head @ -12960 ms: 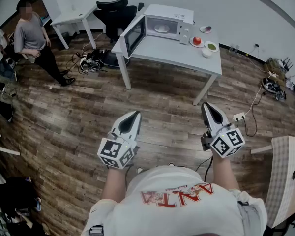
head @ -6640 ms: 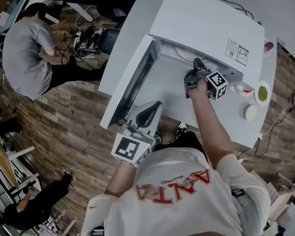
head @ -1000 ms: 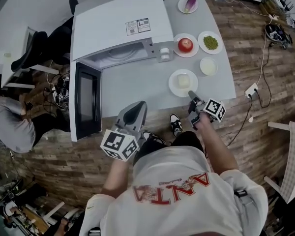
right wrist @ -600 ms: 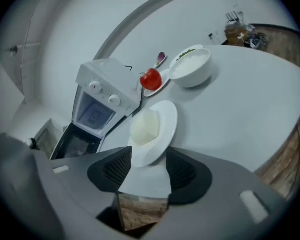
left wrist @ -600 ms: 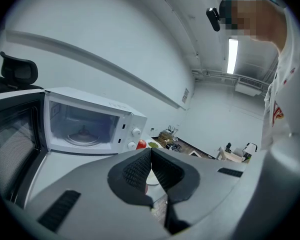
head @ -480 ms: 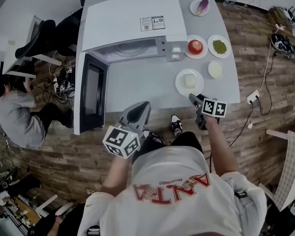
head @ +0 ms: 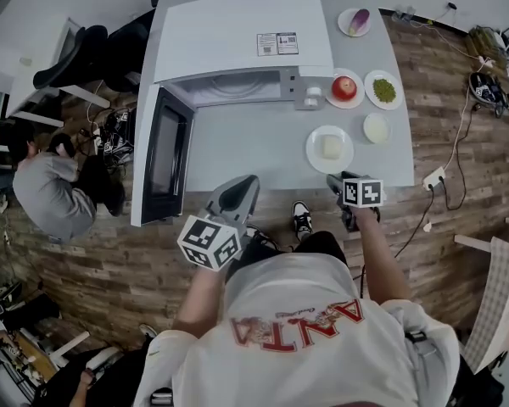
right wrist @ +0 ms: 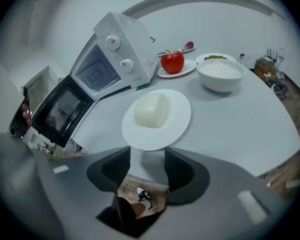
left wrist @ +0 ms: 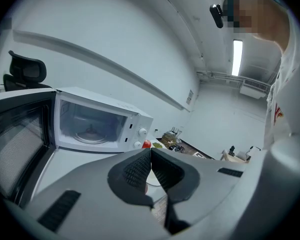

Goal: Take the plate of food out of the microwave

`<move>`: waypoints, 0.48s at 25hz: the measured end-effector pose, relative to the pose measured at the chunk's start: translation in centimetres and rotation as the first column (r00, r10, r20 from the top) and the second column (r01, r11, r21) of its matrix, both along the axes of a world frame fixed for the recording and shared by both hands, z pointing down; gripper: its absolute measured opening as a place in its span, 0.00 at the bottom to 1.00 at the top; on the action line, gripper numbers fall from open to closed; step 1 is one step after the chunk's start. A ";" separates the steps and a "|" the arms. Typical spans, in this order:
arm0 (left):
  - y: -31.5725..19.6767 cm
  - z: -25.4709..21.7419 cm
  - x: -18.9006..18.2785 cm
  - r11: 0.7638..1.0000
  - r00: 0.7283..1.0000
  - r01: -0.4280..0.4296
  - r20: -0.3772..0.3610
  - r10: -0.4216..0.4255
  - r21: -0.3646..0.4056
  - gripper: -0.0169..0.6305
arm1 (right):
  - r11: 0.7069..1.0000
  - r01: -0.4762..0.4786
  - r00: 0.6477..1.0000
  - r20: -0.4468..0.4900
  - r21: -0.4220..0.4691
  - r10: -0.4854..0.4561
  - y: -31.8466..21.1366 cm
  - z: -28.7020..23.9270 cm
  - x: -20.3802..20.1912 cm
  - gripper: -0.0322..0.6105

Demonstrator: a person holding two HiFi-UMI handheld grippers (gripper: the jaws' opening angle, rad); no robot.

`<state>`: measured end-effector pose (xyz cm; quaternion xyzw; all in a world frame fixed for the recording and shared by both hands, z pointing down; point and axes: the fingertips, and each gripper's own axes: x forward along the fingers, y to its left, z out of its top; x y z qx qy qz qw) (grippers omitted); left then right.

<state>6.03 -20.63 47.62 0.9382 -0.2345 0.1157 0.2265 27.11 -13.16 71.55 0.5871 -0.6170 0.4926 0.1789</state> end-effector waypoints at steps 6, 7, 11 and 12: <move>-1.3 -1.8 -0.6 0.999 0.999 0.022 -0.033 -0.020 0.048 0.04 | 0.992 -0.109 0.993 0.039 0.059 0.107 -0.9 -3.7 1.6 0.18; -1.4 -2.2 -0.6 0.998 0.999 0.025 -0.040 -0.023 0.058 0.04 | 0.989 -0.119 0.993 0.035 0.086 0.116 -1.4 -4.7 1.7 0.16; -2.3 -3.9 -1.2 0.993 0.996 0.060 -0.069 -0.053 0.105 0.04 | 0.970 -0.110 0.994 0.016 0.217 0.109 -3.8 -9.9 1.6 0.09; -2.6 -4.3 -1.3 0.991 0.995 0.071 -0.079 -0.062 0.116 0.04 | 0.961 -0.098 0.995 0.014 0.258 0.097 -4.6 -11.6 1.3 0.08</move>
